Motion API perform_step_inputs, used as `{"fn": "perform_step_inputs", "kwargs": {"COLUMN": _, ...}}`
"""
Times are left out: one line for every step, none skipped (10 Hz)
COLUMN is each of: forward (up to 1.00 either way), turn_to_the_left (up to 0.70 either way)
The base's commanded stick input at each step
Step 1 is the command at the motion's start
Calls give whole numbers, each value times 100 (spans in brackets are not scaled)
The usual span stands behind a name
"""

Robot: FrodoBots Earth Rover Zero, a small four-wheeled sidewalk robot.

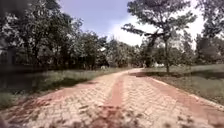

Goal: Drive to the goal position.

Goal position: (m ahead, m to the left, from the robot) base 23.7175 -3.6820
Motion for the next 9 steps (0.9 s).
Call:
{"fn": "perform_step_inputs", "kwargs": {"forward": 70, "turn_to_the_left": -35}}
{"fn": "perform_step_inputs", "kwargs": {"forward": 70, "turn_to_the_left": -17}}
{"fn": "perform_step_inputs", "kwargs": {"forward": 70, "turn_to_the_left": 0}}
{"fn": "perform_step_inputs", "kwargs": {"forward": 70, "turn_to_the_left": 0}}
{"fn": "perform_step_inputs", "kwargs": {"forward": 70, "turn_to_the_left": -35}}
{"fn": "perform_step_inputs", "kwargs": {"forward": 70, "turn_to_the_left": -35}}
{"fn": "perform_step_inputs", "kwargs": {"forward": 70, "turn_to_the_left": 0}}
{"fn": "perform_step_inputs", "kwargs": {"forward": 70, "turn_to_the_left": 0}}
{"fn": "perform_step_inputs", "kwargs": {"forward": 70, "turn_to_the_left": -4}}
